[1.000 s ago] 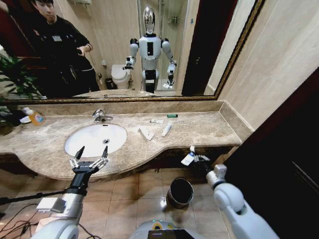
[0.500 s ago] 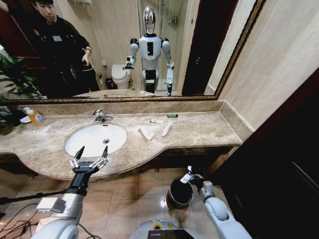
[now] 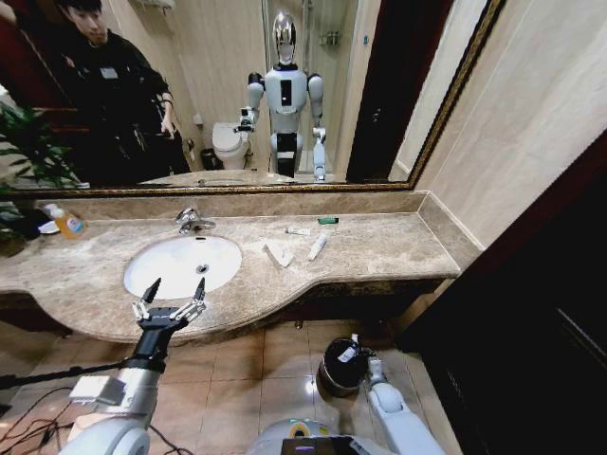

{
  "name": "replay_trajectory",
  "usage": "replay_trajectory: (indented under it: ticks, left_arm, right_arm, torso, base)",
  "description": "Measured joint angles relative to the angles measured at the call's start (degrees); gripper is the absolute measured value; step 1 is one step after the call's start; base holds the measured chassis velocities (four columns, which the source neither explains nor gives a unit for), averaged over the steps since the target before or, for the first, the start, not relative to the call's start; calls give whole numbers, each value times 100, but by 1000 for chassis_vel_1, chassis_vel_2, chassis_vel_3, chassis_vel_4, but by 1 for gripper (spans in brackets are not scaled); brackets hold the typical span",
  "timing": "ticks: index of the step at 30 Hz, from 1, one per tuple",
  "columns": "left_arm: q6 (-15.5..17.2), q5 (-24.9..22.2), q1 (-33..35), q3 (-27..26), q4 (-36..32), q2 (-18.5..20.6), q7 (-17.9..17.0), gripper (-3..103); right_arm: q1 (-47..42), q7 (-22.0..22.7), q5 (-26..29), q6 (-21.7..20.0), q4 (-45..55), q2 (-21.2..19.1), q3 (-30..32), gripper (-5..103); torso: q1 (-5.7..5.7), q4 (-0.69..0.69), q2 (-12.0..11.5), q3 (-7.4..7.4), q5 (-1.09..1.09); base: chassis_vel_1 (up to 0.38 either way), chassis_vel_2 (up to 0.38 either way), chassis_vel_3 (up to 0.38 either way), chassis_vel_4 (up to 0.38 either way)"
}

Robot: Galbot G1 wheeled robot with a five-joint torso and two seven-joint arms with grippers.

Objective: Pick up the trash from the sink and place it in the trash bin.

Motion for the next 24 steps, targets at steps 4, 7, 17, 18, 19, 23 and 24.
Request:
replay_trajectory:
  ticks: [4,7,17,18,19,23,24]
  left_arm:
    - [0,0,0,0,0,0,0,100]
    - [0,0,0,0,0,0,0,100]
    - [0,0,0,0,0,0,0,100]
    - [0,0,0,0,0,0,0,100]
    - [0,0,0,0,0,0,0,100]
    - [0,0,0,0,0,0,0,100]
    - [0,0,0,0,0,0,0,100]
  right_arm:
    - [139,3,-125,35,-284,102,30,10]
    - [176,5,-139,40,-316,141,31,21]
    - [220,11,-121,115,-426,130,36,54]
    - [223,12,-117,128,-443,123,38,60]
    - [223,12,-117,128,-443,123,38,60]
    - [218,13,-95,146,-458,111,41,77]
    - [214,13,-86,149,-458,111,41,82]
  torso:
    - [0,0,0,0,-1]
    - [0,0,0,0,-2]
    - [0,0,0,0,-1]
    - [0,0,0,0,-1]
    - [0,0,0,0,-1]
    - [0,0,0,0,-1]
    - [0,0,0,0,-1]
  base:
    - [0,0,0,0]
    - [0,0,0,0]
    - [0,0,0,0]
    - [0,0,0,0]
    - [0,0,0,0]
    - [0,0,0,0]
    - [0,0,0,0]
